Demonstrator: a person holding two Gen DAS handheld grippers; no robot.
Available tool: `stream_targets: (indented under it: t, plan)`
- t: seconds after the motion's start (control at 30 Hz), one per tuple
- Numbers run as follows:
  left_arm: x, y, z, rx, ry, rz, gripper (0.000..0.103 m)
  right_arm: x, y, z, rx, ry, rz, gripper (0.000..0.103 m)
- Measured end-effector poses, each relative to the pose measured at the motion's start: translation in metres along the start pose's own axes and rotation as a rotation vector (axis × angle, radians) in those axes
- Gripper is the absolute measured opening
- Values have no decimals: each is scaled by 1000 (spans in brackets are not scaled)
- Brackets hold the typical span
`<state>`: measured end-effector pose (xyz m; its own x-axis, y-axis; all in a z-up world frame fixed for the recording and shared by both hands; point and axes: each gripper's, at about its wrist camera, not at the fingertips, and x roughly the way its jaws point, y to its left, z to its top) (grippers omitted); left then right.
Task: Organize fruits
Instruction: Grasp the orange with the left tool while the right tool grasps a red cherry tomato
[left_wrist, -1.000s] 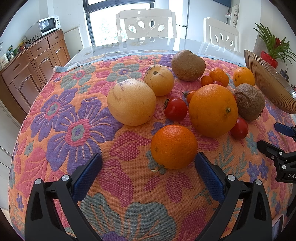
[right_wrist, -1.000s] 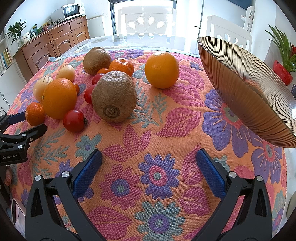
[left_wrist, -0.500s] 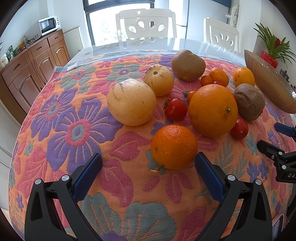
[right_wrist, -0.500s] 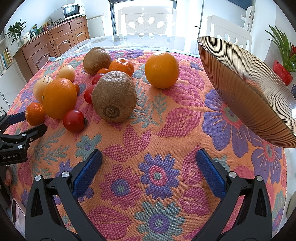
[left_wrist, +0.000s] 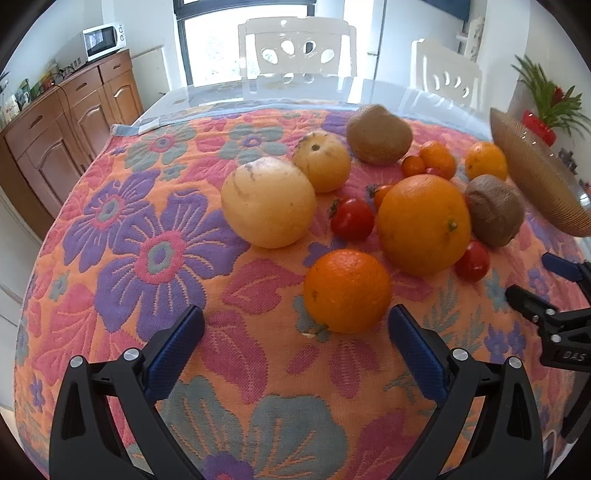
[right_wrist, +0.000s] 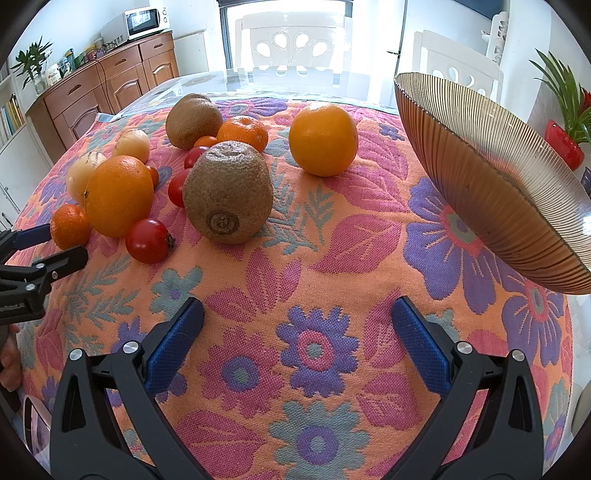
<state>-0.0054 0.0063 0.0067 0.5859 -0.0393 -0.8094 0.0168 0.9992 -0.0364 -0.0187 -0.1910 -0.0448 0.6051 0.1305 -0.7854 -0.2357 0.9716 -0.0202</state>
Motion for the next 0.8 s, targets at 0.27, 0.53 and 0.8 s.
stream_targets:
  t: [0.27, 0.53, 0.8]
  plan:
    - [-3, -12, 3, 22, -27, -76, 70, -3, -13, 1, 21, 1, 69, 100]
    - [-2, -11, 7, 8, -37, -120, 39, -24, -35, -3, 20, -35, 242, 76]
    - [-17, -15, 5, 32, -96, -97, 38, -19, 27, 20, -149, 14, 392, 39]
